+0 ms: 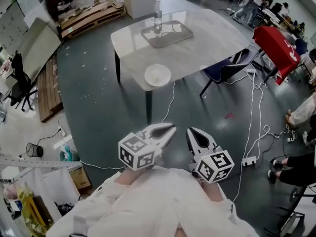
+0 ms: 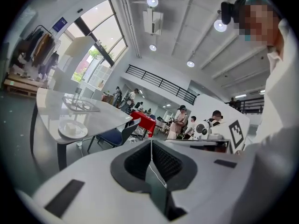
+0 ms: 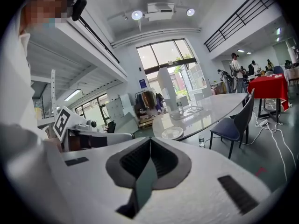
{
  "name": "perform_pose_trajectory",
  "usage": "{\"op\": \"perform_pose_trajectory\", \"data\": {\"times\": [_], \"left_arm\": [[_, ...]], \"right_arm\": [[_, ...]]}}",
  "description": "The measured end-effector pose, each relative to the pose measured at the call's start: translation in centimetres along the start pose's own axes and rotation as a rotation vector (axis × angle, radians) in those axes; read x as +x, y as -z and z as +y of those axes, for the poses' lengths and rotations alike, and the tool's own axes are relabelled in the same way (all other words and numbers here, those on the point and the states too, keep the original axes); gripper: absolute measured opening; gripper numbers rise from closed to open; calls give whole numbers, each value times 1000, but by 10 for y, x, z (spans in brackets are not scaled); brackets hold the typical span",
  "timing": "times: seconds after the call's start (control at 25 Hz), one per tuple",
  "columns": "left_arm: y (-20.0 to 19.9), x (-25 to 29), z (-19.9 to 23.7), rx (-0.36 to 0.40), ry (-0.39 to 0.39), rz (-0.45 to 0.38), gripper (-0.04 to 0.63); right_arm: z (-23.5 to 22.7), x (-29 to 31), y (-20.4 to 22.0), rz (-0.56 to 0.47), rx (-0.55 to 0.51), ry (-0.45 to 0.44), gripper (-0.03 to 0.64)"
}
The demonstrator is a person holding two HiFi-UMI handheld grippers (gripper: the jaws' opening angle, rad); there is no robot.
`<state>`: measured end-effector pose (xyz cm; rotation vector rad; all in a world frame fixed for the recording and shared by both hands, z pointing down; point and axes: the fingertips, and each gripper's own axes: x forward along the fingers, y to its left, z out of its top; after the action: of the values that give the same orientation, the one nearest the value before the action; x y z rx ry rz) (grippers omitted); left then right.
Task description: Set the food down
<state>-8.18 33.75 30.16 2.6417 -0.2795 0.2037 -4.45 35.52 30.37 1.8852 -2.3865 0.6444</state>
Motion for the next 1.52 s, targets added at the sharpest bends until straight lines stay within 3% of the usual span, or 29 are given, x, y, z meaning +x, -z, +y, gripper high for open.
{"op": "perform_pose_trajectory", "data": {"times": [0.44, 0.8, 1.52], "left_arm": [[-34, 34, 82, -12, 9, 12, 20], [-26, 66, 113, -66, 14, 65, 20], [-115, 170, 232, -77, -165, -1, 20]], "right_arm": [[-39, 84, -33, -13, 23, 13, 3], [-75, 116, -28, 20, 78, 2, 3], [-196, 240, -111, 80, 13, -166, 3]]}}
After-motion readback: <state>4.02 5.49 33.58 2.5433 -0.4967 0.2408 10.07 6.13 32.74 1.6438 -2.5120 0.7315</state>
